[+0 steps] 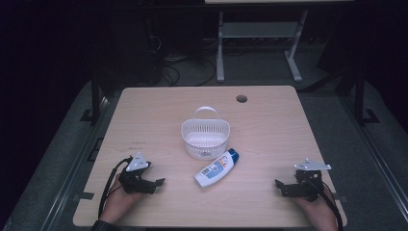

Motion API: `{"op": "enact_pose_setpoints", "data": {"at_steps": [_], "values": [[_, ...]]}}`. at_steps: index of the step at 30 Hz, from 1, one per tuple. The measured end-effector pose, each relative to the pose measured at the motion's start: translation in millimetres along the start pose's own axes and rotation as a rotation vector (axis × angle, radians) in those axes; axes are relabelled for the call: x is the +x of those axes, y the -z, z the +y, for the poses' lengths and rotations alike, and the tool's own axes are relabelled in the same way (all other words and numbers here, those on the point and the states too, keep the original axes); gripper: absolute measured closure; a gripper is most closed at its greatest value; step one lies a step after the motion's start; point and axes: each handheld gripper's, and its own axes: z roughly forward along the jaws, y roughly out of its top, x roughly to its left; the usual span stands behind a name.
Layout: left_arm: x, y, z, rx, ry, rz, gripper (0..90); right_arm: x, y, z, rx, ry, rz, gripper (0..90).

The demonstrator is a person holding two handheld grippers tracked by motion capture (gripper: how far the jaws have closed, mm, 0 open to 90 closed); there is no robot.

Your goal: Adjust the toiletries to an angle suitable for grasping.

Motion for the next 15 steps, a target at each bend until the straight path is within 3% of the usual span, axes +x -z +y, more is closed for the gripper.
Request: {"op": "enact_pose_setpoints", "data": {"at_steps": [6, 9, 10, 11, 15], "values": [[0.0, 0.0, 0.0, 0.0, 0.001, 0.0, 12.8, 0.2, 0.3, -0.1, -0.002, -0.008, -0.008, 0.7], [0.0, 0.0, 0.0, 0.0, 0.001, 0.0, 12.9, 1.4, 6.2, 1.1, 0.01, -0.02, -0.012, 14.7], [0.0, 0.0, 0.0, 0.0, 0.001, 0.0, 12.8, 1.4, 6.2, 1.1, 0.01, -0.02, -0.012, 14.7], [-0.1, 0.0, 0.0, 0.0, 0.001, 0.001, 12.9, 3.0, 10.0, 4.1, 0.021, -0.02, 0.015, 20.7], [-0.1, 0.3, -0.2, 0.0, -0.001, 0.003, 12.9, 11.3, 17.3, 10.1, 0.015, -0.003, 0.044, 36.6]]}}
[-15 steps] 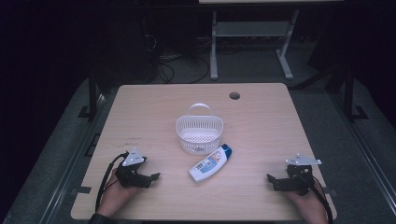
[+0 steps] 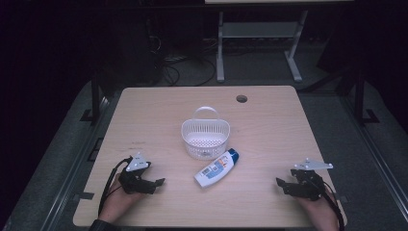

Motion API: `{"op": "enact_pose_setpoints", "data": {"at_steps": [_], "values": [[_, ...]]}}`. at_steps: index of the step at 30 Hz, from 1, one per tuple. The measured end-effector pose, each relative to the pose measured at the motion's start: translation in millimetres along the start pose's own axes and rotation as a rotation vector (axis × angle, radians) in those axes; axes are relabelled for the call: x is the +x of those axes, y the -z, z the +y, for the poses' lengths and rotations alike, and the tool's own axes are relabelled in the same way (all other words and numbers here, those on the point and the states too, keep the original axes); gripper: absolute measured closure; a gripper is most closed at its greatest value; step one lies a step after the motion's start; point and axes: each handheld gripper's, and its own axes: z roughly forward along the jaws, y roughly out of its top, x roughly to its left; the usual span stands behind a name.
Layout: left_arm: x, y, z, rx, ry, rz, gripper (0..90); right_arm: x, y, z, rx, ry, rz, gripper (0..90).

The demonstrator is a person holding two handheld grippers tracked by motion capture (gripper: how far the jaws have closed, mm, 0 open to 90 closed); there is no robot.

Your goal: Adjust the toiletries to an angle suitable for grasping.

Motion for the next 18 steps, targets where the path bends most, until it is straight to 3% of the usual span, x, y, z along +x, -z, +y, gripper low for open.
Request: {"op": "enact_pose_setpoints", "data": {"at_steps": [6, 7, 8, 12, 15, 18], "values": [[-0.1, 0.0, 0.0, 0.0, 0.0, 0.0, 12.9, 9.5, 3.9, 7.3, -0.01, 0.012, 0.064, 60.1], [-0.1, 0.0, 0.0, 0.0, 0.0, 0.0, 12.9, 9.5, 3.9, 7.3, -0.01, 0.012, 0.064, 60.1], [-0.2, 0.0, 0.0, 0.0, 0.001, 0.001, 12.9, 12.0, 5.0, 10.6, -0.013, 0.009, 0.087, 69.0], [-0.5, 0.1, 0.0, 0.001, 0.003, 0.001, 12.9, 16.4, 7.4, 16.4, -0.04, 0.014, 0.129, 82.1], [-0.7, 0.1, -0.1, 0.001, 0.004, 0.002, 12.9, 19.7, 9.3, 21.6, -0.065, 0.016, 0.155, 89.5], [-1.0, 0.0, -0.1, 0.0, 0.006, 0.002, 12.9, 23.6, 9.3, 27.5, -0.076, 0.016, 0.178, 89.6]]}}
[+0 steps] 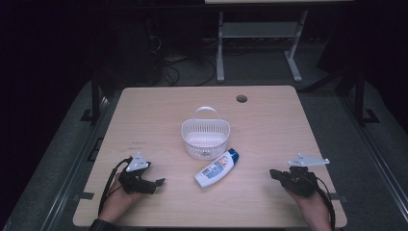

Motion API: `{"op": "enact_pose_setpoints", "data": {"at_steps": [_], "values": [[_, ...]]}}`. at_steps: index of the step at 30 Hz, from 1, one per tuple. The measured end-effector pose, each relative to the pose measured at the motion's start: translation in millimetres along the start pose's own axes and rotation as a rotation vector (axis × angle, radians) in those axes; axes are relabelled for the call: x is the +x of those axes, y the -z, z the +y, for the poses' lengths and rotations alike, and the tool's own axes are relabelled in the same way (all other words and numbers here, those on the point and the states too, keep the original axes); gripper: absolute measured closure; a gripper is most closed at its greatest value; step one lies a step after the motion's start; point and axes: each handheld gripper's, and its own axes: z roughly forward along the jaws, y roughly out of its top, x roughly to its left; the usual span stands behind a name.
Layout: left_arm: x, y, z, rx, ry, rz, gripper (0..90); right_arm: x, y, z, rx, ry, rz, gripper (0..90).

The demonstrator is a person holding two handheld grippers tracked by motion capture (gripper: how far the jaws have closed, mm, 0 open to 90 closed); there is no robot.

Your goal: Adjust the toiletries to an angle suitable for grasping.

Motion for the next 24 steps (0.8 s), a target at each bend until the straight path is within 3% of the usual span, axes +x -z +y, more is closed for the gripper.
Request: {"op": "enact_pose_setpoints", "data": {"at_steps": [12, 24], "values": [[-0.6, -0.2, 0.0, -0.004, 0.004, 0.002, 12.8, 26.1, -22.7, 28.3, 0.01, 0.081, 0.08, 89.6], [-0.6, -0.1, 0.0, -0.002, 0.001, 0.001, 12.9, 52.3, -48.1, 49.9, 0.005, 0.12, 0.163, 89.7]]}}
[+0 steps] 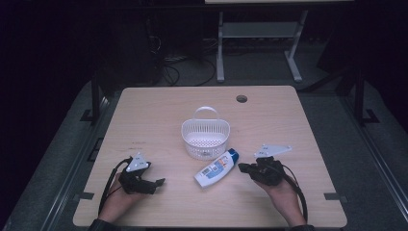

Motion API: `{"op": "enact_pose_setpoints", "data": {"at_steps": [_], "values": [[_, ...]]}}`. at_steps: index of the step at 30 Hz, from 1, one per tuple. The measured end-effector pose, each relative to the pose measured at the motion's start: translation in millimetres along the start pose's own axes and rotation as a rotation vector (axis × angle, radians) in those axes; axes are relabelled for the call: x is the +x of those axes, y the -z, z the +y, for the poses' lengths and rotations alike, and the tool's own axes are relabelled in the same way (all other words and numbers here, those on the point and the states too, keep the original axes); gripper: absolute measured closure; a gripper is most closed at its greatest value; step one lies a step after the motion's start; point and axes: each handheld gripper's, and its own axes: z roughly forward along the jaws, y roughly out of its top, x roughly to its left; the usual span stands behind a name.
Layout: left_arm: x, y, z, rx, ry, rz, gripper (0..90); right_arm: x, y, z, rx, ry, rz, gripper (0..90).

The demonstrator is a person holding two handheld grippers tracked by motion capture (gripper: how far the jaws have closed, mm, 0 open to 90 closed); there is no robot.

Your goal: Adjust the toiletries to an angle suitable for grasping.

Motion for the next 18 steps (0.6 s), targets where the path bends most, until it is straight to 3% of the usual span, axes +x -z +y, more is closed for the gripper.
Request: {"op": "enact_pose_setpoints", "data": {"at_steps": [18], "values": [[-0.7, 0.1, 0.1, 0.001, -0.006, -0.004, 12.9, 28.0, -37.1, 23.4, 0.001, 0.064, 0.085, 89.6]]}}
